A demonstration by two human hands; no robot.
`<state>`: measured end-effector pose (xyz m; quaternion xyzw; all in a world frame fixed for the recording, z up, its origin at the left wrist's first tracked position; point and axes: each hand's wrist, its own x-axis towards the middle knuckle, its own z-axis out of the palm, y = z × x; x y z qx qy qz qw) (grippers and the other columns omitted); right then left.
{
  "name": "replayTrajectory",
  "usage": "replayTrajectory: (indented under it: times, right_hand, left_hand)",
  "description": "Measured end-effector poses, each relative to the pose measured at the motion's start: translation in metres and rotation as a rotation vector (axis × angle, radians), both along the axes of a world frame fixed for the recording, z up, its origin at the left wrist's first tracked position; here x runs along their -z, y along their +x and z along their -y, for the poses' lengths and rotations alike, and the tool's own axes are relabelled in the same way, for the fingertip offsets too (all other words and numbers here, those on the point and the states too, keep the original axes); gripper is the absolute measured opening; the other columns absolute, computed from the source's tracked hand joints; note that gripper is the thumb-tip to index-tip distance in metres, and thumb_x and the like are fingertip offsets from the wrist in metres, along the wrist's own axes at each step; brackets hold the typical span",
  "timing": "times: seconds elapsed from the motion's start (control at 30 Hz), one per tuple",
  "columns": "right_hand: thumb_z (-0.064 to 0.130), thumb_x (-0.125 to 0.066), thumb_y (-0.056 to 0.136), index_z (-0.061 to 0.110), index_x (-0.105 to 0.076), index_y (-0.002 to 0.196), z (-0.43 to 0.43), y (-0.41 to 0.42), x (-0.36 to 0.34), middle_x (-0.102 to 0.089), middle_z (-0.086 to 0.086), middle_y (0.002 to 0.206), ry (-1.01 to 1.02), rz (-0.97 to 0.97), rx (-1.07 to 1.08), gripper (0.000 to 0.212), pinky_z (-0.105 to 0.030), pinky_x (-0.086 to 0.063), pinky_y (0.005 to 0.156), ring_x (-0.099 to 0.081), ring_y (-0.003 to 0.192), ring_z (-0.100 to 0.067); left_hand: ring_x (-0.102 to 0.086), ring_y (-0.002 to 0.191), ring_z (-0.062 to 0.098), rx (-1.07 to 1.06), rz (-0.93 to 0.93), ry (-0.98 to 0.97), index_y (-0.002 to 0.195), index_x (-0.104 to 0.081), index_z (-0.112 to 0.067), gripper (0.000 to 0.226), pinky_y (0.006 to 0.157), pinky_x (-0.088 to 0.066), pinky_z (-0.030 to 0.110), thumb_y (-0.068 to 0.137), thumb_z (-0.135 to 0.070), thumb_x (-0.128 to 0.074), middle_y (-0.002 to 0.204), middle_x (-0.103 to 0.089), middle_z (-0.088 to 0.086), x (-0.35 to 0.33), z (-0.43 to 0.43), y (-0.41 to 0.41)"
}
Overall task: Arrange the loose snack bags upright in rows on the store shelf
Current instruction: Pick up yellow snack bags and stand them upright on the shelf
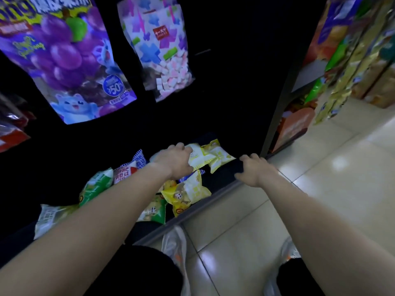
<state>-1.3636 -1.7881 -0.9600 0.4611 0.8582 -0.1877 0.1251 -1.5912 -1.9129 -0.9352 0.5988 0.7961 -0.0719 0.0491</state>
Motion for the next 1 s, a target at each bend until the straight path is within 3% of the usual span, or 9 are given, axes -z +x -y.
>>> replayTrajectory:
  times: [0.13,0.27,0.37,0.47,0.57,0.63,0.77,0.9,1.0]
  right_hand:
    - [0.052,-0.059,0.086,0.021,-0.032,0.148,-0.051,-0.033,0.051,-0.039,-0.012,0.141,-0.041,-0.006,0.026,0.074,-0.049,-0.042,0.098,-0.041,0.127,-0.036]
    - [0.052,-0.060,0.086,0.021,-0.033,0.148,-0.094,-0.071,0.113,-0.039,-0.011,0.141,-0.063,-0.012,0.018,0.074,-0.049,-0.043,0.097,-0.040,0.127,-0.036]
    - [0.053,-0.059,0.086,0.022,-0.031,0.147,-0.121,-0.095,0.156,-0.037,-0.012,0.141,-0.034,0.008,-0.001,0.074,-0.050,-0.043,0.098,-0.038,0.128,-0.038]
    - [0.056,-0.057,0.087,0.027,-0.018,0.153,-0.142,-0.108,0.191,-0.031,-0.013,0.147,-0.018,0.017,-0.009,0.082,-0.049,-0.040,0.102,-0.035,0.130,-0.040]
    - [0.053,-0.063,0.086,0.028,-0.010,0.156,-0.153,-0.108,0.215,-0.036,-0.014,0.148,-0.120,-0.105,-0.002,0.091,-0.045,-0.039,0.105,-0.039,0.132,-0.037]
    - [0.046,-0.070,0.085,0.025,-0.015,0.155,-0.153,-0.105,0.219,-0.042,-0.015,0.144,-0.169,-0.223,0.006,0.092,-0.041,-0.040,0.103,-0.043,0.130,-0.034]
    - [0.037,-0.072,0.086,0.024,-0.044,0.139,-0.150,-0.094,0.204,-0.059,-0.011,0.124,-0.047,-0.335,-0.040,0.062,-0.040,-0.047,0.093,-0.056,0.114,-0.032]
    - [0.037,-0.059,0.094,0.025,-0.056,0.129,-0.156,-0.086,0.160,-0.065,-0.010,0.118,0.131,-0.265,-0.196,0.037,-0.041,-0.050,0.087,-0.061,0.107,-0.033]
    - [0.035,-0.057,0.095,0.024,-0.065,0.114,-0.163,-0.084,0.117,-0.069,-0.010,0.104,0.181,-0.274,-0.220,0.023,-0.036,-0.051,0.080,-0.064,0.097,-0.032]
  left_hand:
    - [-0.044,0.123,0.029,-0.026,0.024,-0.070,0.143,-0.033,-0.022,0.066,0.090,-0.048,0.047,0.087,-0.053,-0.052,0.136,-0.041,0.005,0.042,-0.036,-0.027]
    - [-0.038,0.128,0.028,0.051,0.041,-0.081,0.146,-0.030,-0.020,0.068,0.093,-0.045,0.042,0.089,-0.049,-0.052,0.143,-0.035,0.006,0.097,-0.078,-0.052]
    - [-0.037,0.130,0.026,0.087,0.042,-0.007,0.148,-0.027,-0.021,0.069,0.096,-0.043,0.039,0.090,-0.050,-0.052,0.146,-0.033,0.005,0.133,-0.106,-0.068]
    - [-0.041,0.124,0.027,0.075,0.097,0.095,0.146,-0.032,-0.020,0.067,0.096,-0.043,0.040,0.089,-0.048,-0.054,0.141,-0.039,0.006,0.162,-0.122,-0.080]
    - [-0.039,0.123,0.027,-0.033,0.181,0.180,0.144,-0.035,-0.020,0.065,0.097,-0.042,0.040,0.088,-0.044,-0.056,0.136,-0.040,0.006,0.182,-0.125,-0.086]
    - [-0.036,0.126,0.026,-0.072,0.188,0.173,0.145,-0.034,-0.020,0.065,0.097,-0.042,0.041,0.089,-0.046,-0.055,0.138,-0.038,0.005,0.189,-0.121,-0.090]
    - [-0.032,0.132,0.025,-0.112,0.206,0.129,0.148,-0.030,-0.021,0.067,0.101,-0.039,0.040,0.090,-0.047,-0.052,0.145,-0.034,0.003,0.191,-0.111,-0.095]
    - [-0.034,0.128,0.025,-0.110,0.190,0.132,0.148,-0.029,-0.023,0.067,0.100,-0.039,0.039,0.090,-0.049,-0.050,0.145,-0.035,0.003,0.181,-0.114,-0.087]
    - [-0.036,0.127,0.021,-0.064,0.282,0.240,0.147,-0.033,-0.026,0.066,0.102,-0.035,0.035,0.090,-0.056,-0.047,0.142,-0.039,0.000,0.167,-0.123,-0.072]
